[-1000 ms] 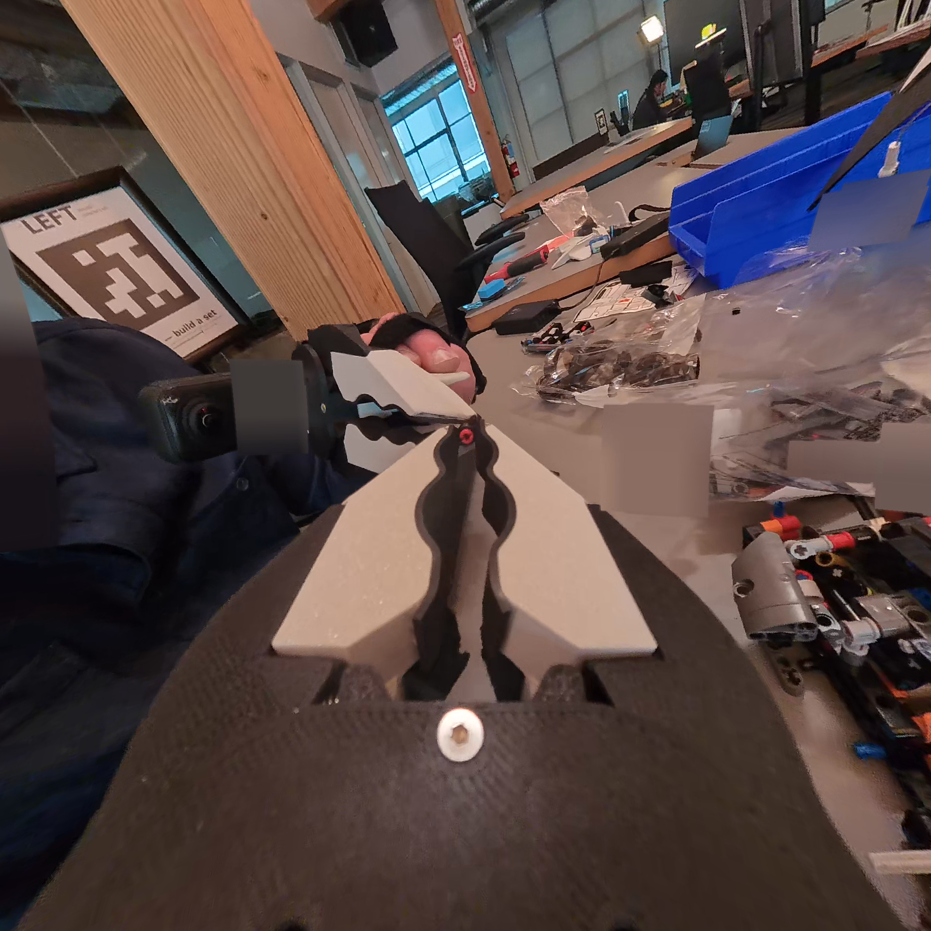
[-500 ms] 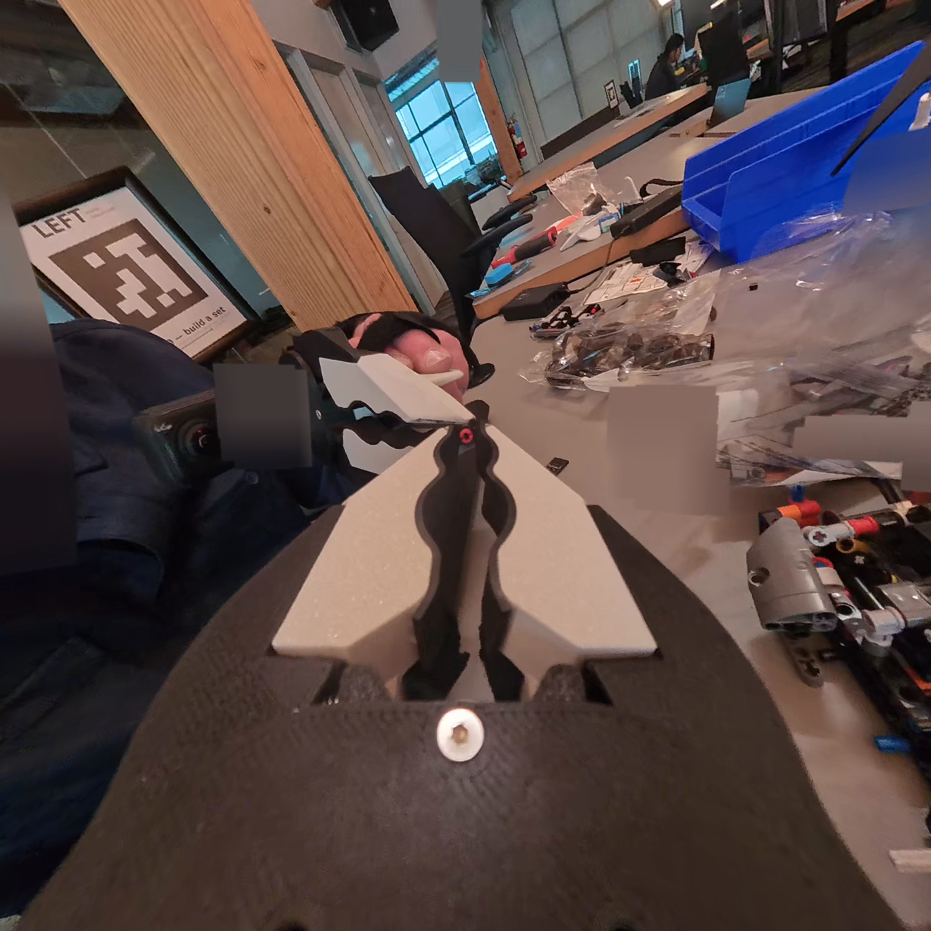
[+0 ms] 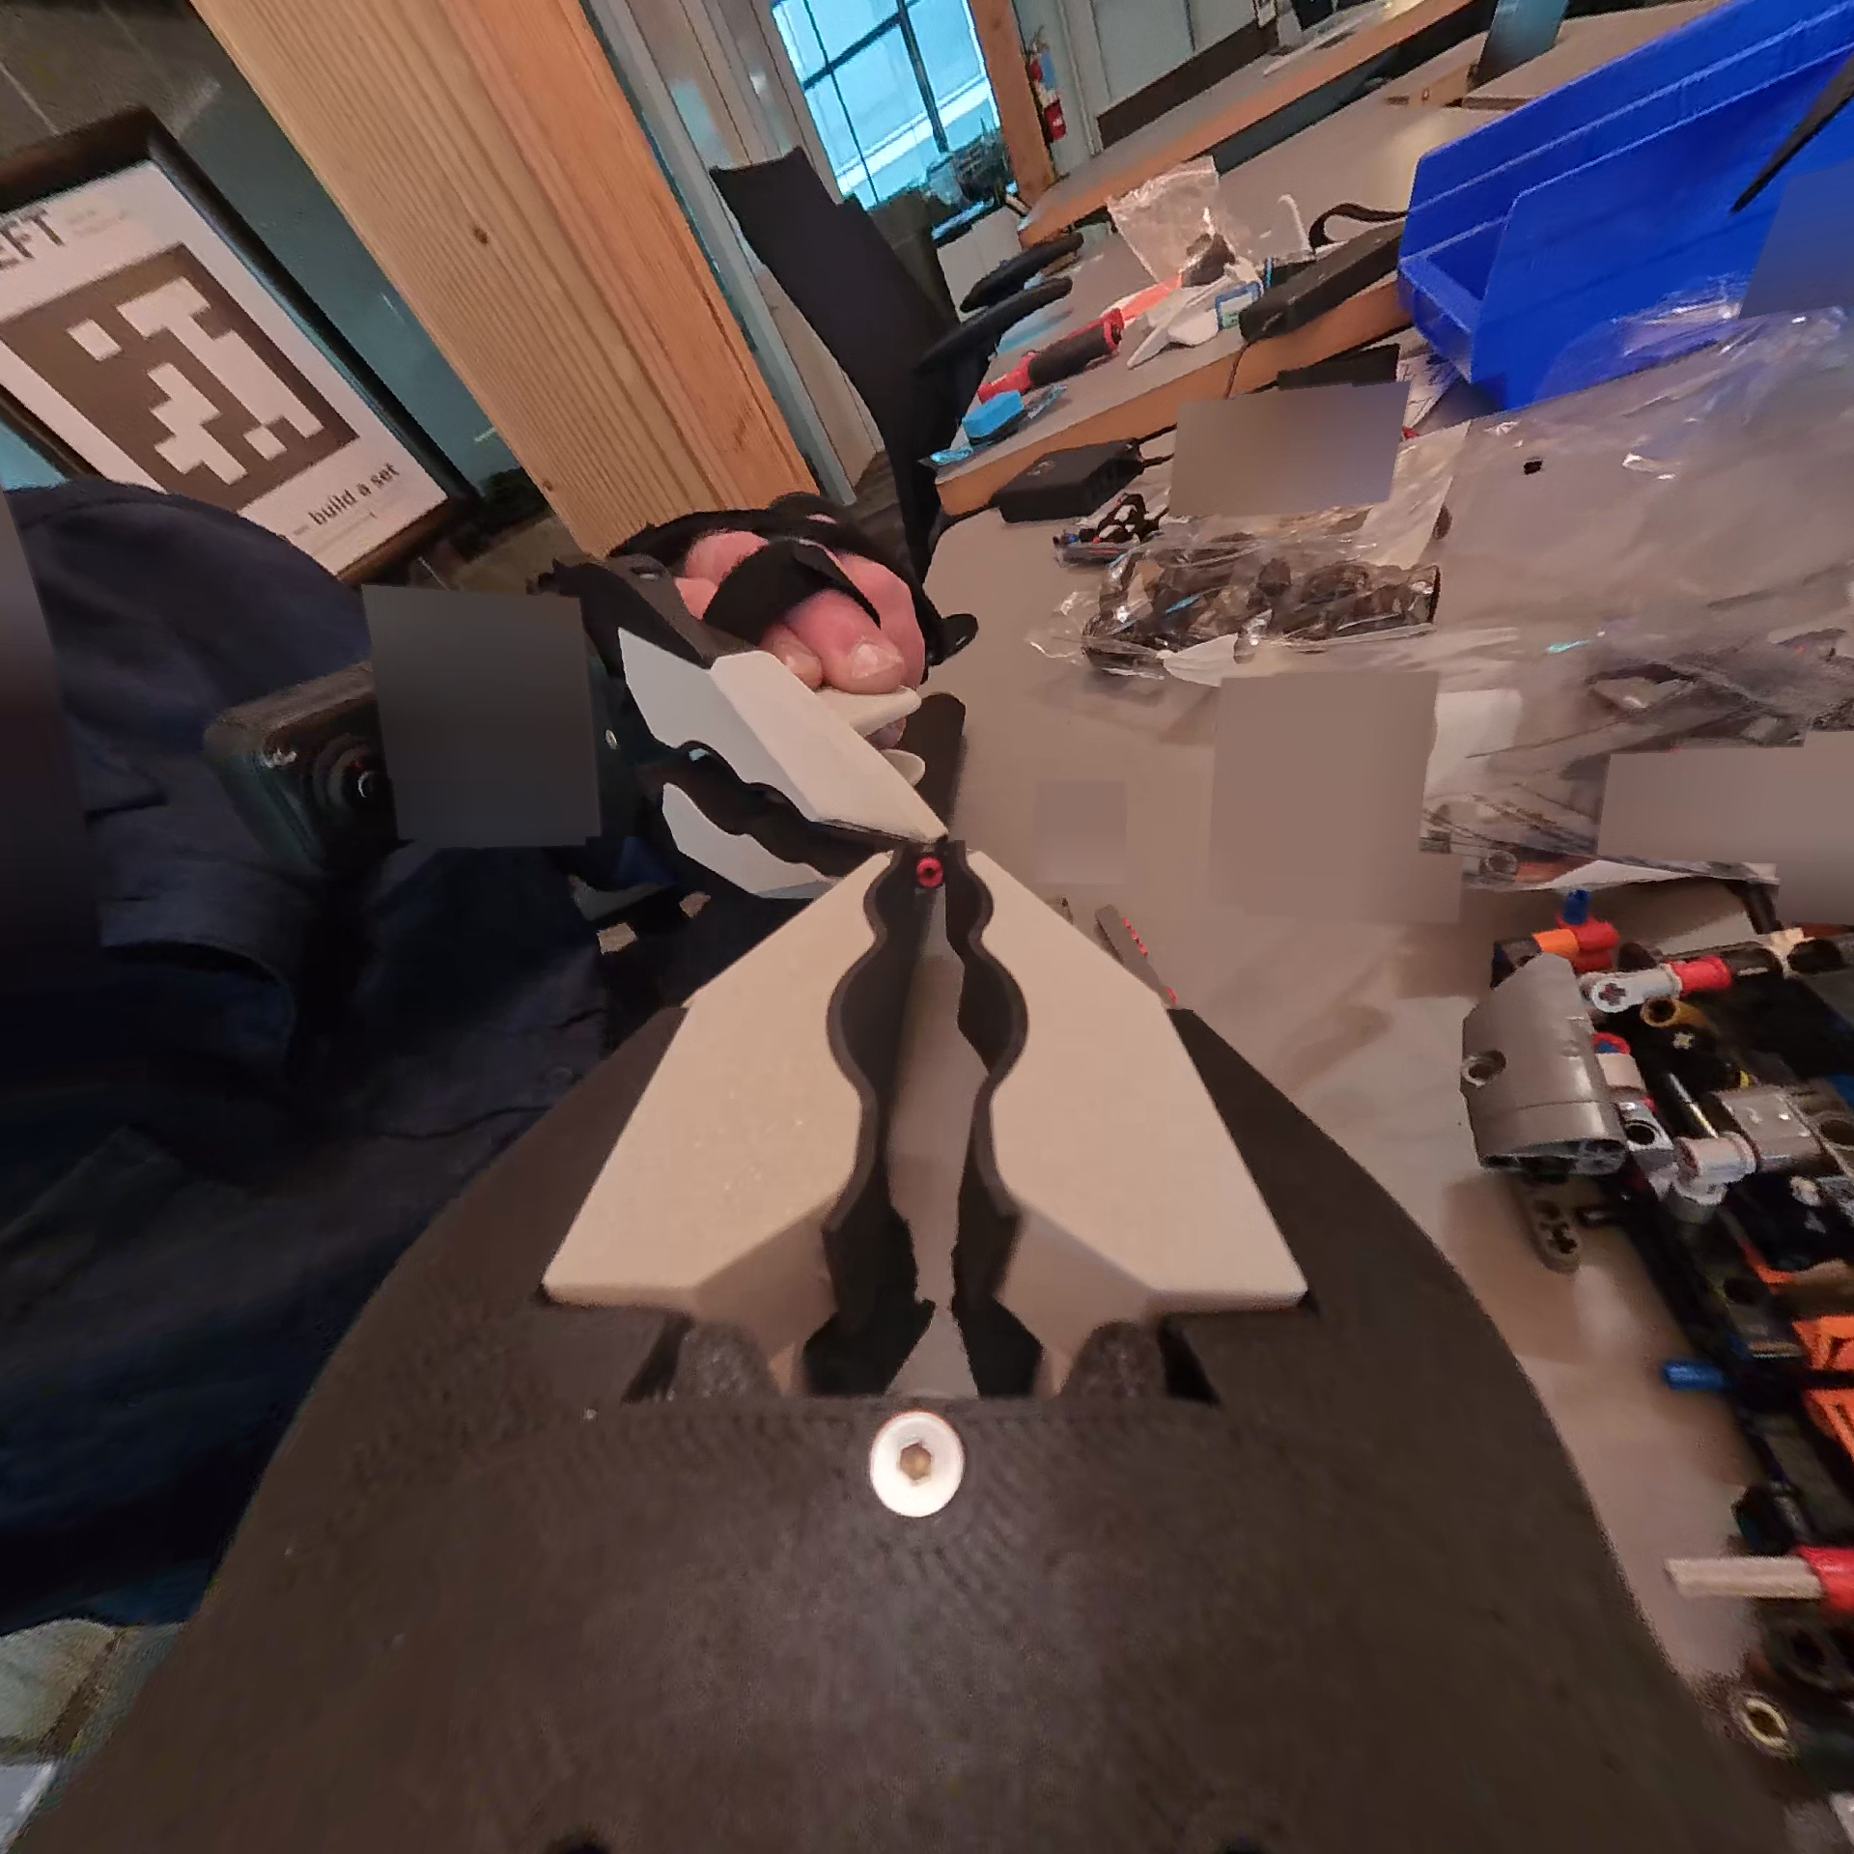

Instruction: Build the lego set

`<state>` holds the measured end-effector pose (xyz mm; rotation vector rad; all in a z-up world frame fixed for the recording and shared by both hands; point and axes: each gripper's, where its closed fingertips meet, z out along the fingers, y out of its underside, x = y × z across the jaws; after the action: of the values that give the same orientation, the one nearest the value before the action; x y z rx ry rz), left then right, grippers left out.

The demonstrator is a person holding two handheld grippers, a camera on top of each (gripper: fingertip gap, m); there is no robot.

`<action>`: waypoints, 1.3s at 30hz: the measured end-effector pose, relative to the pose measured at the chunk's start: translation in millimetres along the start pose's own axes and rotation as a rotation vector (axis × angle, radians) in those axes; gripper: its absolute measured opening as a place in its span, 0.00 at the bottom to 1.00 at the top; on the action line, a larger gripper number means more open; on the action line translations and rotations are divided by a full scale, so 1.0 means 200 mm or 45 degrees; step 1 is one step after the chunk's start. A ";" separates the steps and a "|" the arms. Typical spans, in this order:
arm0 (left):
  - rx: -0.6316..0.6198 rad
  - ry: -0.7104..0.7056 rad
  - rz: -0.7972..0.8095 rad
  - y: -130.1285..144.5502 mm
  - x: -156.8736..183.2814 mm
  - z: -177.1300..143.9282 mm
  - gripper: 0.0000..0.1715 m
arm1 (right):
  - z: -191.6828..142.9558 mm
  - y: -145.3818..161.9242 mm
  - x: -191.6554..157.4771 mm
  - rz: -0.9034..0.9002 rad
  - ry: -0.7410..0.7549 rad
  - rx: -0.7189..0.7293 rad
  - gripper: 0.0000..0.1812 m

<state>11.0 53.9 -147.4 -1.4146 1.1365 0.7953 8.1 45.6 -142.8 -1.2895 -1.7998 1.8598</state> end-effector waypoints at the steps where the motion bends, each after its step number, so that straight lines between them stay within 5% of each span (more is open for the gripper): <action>1: 0.007 0.013 -0.003 0.00 0.01 0.00 0.00 | 0.00 0.01 0.00 -0.001 -0.007 -0.011 0.01; 4: 0.025 0.038 -0.003 -0.01 0.03 -0.01 0.00 | -0.02 0.01 0.00 -0.020 0.001 -0.022 0.01; 6: -0.015 0.095 0.015 0.04 0.08 -0.02 0.00 | -0.28 -0.19 0.01 0.004 -0.003 0.312 0.02; 8: -0.020 0.086 -0.025 0.08 0.07 -0.03 0.00 | -0.47 -0.20 0.05 -0.045 0.135 0.331 0.02; 13: 0.055 0.098 -0.124 0.07 0.04 0.00 0.00 | -0.25 -0.06 0.02 -0.185 0.129 0.085 0.03; 22: 0.436 0.483 -1.122 -0.03 -0.07 -0.05 0.07 | -0.03 -0.03 -0.03 -0.724 0.327 -0.073 0.03; 39: 0.752 1.156 -1.751 -0.14 -0.05 -0.14 0.07 | 0.03 -0.05 -0.15 -1.081 0.360 -0.070 0.03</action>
<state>30.7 27.5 -124.0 -1.5931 0.6062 -1.1457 17.1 21.3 -122.6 -0.5836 -1.8274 1.1072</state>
